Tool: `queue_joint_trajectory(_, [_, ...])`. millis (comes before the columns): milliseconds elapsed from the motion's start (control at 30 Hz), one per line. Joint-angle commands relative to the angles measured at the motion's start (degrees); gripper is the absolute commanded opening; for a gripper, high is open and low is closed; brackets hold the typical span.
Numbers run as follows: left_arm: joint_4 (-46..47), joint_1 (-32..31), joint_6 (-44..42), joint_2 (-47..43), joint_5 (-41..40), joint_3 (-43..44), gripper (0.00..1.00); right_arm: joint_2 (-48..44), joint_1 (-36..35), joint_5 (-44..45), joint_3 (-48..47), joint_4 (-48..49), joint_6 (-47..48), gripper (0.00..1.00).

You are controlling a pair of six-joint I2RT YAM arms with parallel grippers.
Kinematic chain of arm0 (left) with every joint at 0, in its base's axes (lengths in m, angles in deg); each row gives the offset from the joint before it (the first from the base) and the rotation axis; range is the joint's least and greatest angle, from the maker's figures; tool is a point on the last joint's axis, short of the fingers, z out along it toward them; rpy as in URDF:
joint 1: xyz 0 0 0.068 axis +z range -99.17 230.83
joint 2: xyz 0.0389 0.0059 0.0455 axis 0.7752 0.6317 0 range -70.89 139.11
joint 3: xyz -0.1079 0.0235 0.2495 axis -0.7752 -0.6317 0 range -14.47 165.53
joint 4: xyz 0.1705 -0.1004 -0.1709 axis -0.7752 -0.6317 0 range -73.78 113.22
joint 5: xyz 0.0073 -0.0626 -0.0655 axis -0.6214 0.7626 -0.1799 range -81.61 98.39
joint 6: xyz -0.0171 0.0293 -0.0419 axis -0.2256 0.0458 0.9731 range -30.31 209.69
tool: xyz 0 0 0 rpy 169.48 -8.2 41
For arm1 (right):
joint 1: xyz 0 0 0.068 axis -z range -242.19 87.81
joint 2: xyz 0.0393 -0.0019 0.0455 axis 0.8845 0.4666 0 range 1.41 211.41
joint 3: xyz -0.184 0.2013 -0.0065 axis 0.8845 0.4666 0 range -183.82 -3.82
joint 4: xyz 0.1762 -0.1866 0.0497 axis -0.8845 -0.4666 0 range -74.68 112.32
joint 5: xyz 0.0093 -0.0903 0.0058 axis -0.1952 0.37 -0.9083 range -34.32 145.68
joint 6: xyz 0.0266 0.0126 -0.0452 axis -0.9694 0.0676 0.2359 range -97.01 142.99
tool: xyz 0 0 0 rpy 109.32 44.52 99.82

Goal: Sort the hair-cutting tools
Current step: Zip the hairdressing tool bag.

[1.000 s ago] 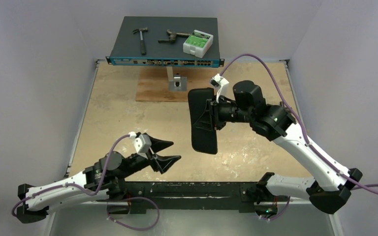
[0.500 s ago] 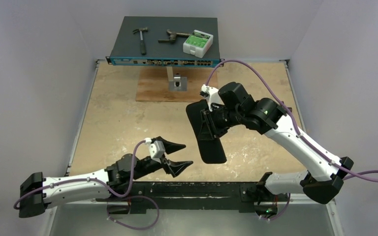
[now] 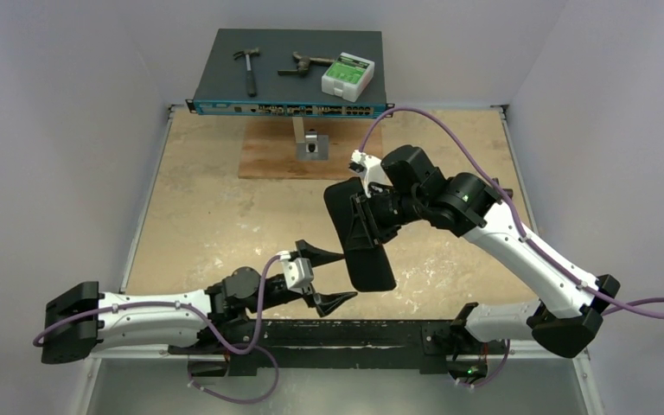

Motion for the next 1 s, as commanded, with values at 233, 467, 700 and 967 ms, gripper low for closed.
queue_joint_trajectory(233, [5.8, -0.7, -5.7, 4.3, -3.4, 4.5, 0.73, -0.6, -0.3, -2.7, -2.8, 4.4, -1.2, 0.0])
queue_joint_trajectory(467, [4.3, -0.7, -6.3, 4.3, -2.3, 5.4, 0.49, -0.9, -0.3, -2.5, -2.6, 4.4, -1.2, 0.0])
queue_joint_trajectory(700, [3.4, -0.7, -6.1, 3.8, -1.8, 5.6, 0.2, -1.0, -0.3, -2.4, -2.8, 4.1, -1.3, 0.0])
queue_joint_trajectory(967, [0.7, -0.7, -6.7, 2.5, -1.8, 6.1, 0.0, -0.8, -0.3, -1.5, -3.3, 3.0, -0.9, 0.0])
